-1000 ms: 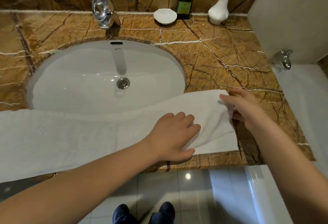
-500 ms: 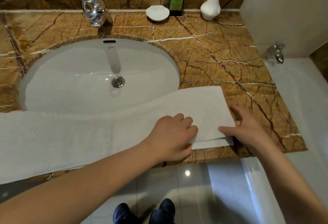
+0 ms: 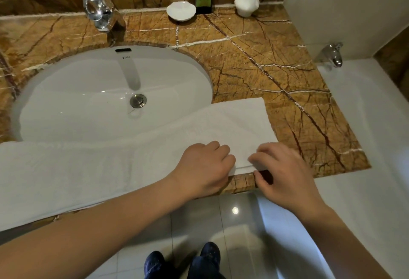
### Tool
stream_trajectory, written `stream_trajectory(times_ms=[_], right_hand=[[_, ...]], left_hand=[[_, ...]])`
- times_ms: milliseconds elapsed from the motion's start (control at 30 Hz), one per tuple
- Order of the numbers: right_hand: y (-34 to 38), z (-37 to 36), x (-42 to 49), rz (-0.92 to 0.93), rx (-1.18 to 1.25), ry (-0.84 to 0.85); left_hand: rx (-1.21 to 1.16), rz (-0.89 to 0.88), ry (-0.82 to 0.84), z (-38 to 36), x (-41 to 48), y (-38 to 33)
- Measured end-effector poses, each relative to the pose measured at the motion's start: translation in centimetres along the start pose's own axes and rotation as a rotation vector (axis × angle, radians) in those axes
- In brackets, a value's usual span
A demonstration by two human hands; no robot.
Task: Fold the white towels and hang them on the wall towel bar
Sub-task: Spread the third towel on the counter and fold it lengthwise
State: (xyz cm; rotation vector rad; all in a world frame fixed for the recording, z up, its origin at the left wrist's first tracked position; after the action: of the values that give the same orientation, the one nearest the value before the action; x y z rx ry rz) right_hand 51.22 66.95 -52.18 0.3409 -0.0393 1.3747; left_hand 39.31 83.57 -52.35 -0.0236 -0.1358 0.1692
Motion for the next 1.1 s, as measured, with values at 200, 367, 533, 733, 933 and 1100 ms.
stream_trajectory(times_ms=[200,367,533,733,933,1100], right_hand=[[-0.3,-0.4,0.1,0.037,-0.040,-0.016],[-0.1,-0.5,0.2,-0.061,0.045,0.007],[-0.1,-1.0,0.8,-0.027,-0.062,-0.015],[0.9,0.0,0.8,0.087,-0.127,-0.196],[-0.1,-1.7,-1.1,0.038,-0.108,-0.095],[0.0,-1.6,-0.6,0.002,-0.084,-0.074]], left_hand=[[-0.035,0.019,-0.102,0.3,0.1,-0.1],[-0.031,0.009,-0.080,0.0,-0.2,0.2],[-0.029,0.014,-0.018,-0.1,0.0,-0.1],[-0.056,0.009,0.017,0.2,0.0,0.5],[-0.030,0.010,0.051,0.2,-0.2,0.1],[-0.032,0.092,0.063,0.5,-1.6,0.5]])
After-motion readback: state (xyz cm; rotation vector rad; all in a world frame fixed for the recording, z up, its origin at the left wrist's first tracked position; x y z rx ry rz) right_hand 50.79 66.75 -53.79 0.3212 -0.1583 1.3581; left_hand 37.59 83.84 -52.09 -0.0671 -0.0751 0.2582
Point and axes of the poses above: each hand's wrist, its own x-axis towards the middle knuckle, its own z-axis out of the back of the hand, y = z × x, the point moved 1 cm from there along x, towards the middle knuckle, and after that the axes turned 13 degrees about z, right-handed, at the moved point
